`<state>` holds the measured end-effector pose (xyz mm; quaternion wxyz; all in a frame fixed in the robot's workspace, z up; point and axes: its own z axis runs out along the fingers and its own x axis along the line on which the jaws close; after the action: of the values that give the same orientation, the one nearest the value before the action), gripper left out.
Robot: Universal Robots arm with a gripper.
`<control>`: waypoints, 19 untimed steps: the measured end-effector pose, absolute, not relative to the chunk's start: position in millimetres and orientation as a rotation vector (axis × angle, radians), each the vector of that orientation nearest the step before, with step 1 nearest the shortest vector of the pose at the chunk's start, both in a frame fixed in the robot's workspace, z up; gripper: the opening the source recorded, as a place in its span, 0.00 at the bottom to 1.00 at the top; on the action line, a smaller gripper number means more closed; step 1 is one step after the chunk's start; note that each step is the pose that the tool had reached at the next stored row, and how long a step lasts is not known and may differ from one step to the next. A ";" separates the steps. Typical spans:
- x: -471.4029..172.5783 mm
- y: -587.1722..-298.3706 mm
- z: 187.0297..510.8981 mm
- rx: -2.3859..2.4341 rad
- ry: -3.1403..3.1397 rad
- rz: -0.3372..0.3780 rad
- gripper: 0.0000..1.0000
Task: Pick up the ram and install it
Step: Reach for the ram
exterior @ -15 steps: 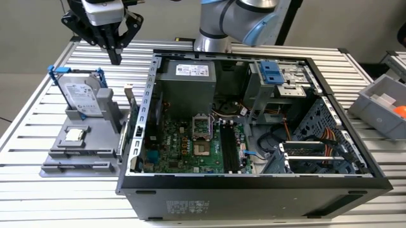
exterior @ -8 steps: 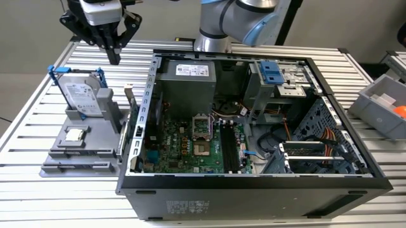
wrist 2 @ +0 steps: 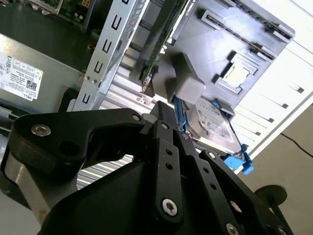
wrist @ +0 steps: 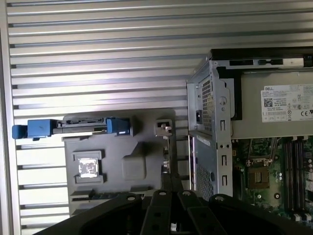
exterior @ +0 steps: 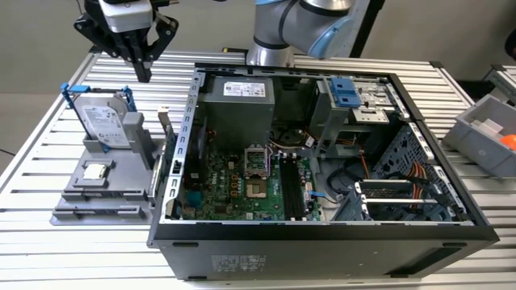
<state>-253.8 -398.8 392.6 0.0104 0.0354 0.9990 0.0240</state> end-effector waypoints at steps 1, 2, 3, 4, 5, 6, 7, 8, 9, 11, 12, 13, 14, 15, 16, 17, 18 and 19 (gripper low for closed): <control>-253.8 -398.7 392.7 0.110 3.118 0.075 0.00; -254.1 -398.8 392.6 0.110 3.118 0.075 0.00; -254.2 -398.8 392.6 0.110 3.118 0.075 0.00; -254.2 -398.7 392.7 0.110 3.118 0.075 0.00; -254.3 -398.8 392.7 0.110 3.118 0.075 0.00; -254.4 -398.8 392.6 0.110 3.118 0.075 0.00; -254.6 -398.8 392.7 0.110 3.118 0.075 0.00; -255.0 -398.7 392.6 0.111 3.118 0.075 0.00; -255.6 -398.7 392.6 0.111 3.118 0.075 0.00; -256.6 -398.7 392.7 0.110 3.118 0.075 0.00; -257.3 -398.7 392.7 0.110 3.118 0.075 0.00; -258.1 -398.7 392.7 0.110 3.118 0.075 0.00; -258.4 -398.6 392.7 0.110 3.118 0.075 0.00; -258.5 -398.7 392.7 0.110 3.119 0.075 0.00; -258.7 -398.7 392.6 0.110 3.119 0.075 0.00; -259.1 -398.6 392.7 0.111 3.119 0.075 0.00; -259.9 -398.7 392.6 0.111 3.119 0.075 0.00; -262.4 -398.6 392.7 0.111 3.119 0.075 0.00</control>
<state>-262.4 -398.6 392.7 0.0101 0.0355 0.9990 0.0242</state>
